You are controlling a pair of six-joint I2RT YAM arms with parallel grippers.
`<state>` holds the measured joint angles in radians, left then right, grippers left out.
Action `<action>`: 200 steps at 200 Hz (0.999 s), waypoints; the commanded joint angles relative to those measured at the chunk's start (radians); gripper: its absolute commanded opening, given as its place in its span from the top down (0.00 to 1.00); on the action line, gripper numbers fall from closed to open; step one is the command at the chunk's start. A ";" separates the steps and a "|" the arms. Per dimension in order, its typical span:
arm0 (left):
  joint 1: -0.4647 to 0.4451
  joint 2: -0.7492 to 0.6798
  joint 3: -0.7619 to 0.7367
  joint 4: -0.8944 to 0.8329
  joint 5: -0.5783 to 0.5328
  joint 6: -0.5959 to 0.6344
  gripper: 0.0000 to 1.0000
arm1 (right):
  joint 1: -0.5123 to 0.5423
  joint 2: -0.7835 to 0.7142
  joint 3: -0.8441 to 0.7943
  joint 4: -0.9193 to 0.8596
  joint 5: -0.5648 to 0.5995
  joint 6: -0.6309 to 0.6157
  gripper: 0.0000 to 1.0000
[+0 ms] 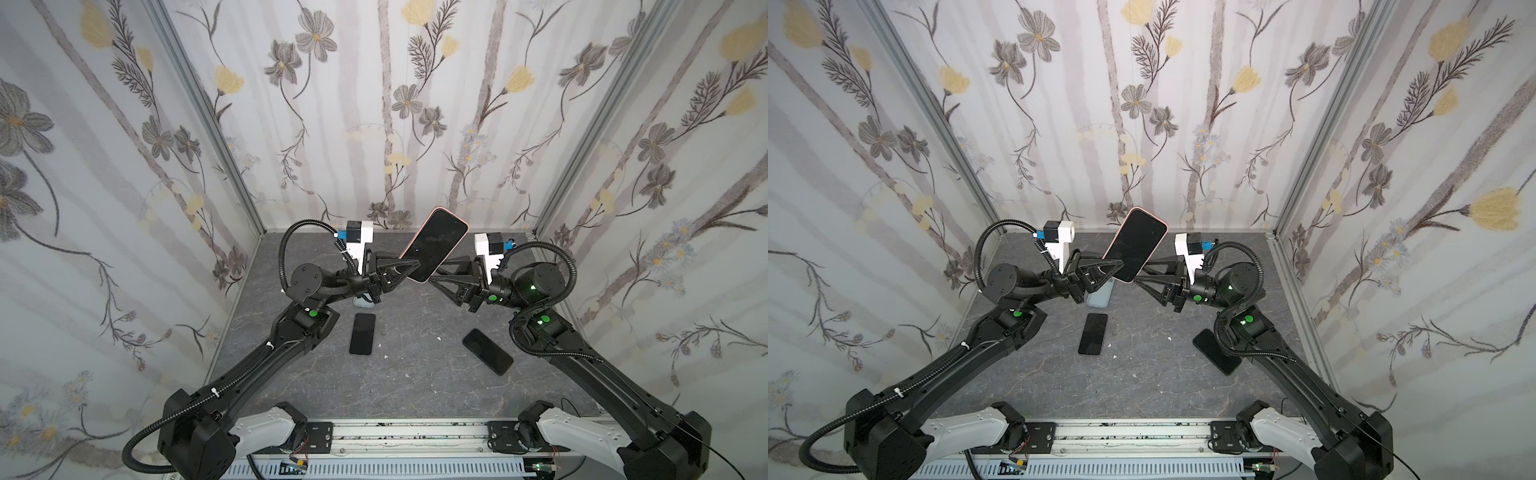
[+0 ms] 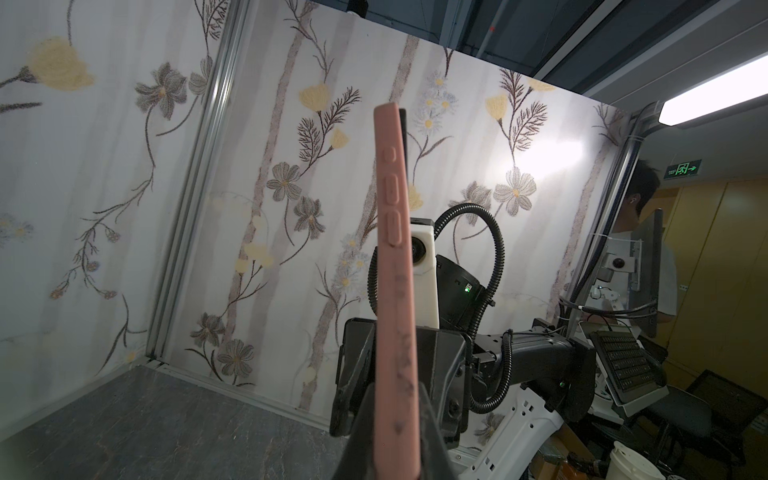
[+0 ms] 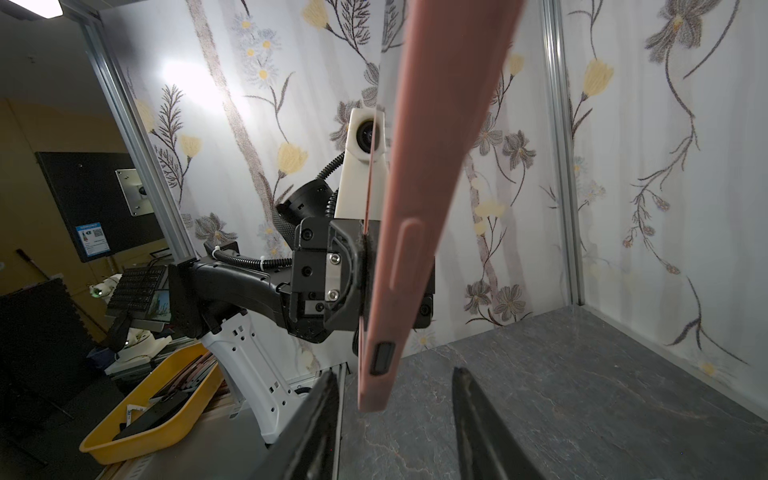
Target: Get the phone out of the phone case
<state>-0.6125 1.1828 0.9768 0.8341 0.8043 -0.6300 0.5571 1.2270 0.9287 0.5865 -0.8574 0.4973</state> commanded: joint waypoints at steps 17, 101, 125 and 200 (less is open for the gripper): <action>-0.006 0.003 0.002 0.080 0.013 -0.012 1.00 | 0.019 0.012 0.016 0.043 0.014 0.012 0.58; -0.016 0.006 -0.010 0.080 0.025 -0.004 1.00 | 0.034 0.025 0.036 0.012 0.021 -0.003 0.66; -0.020 0.012 -0.008 0.080 0.035 -0.007 1.00 | 0.036 0.025 0.039 0.000 0.024 -0.006 0.69; -0.023 0.012 -0.007 0.081 0.036 -0.004 1.00 | 0.045 0.024 0.039 -0.022 0.023 -0.017 0.80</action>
<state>-0.6315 1.1942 0.9684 0.8593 0.8143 -0.6350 0.5964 1.2484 0.9611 0.5823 -0.8322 0.4950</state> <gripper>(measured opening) 0.105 0.217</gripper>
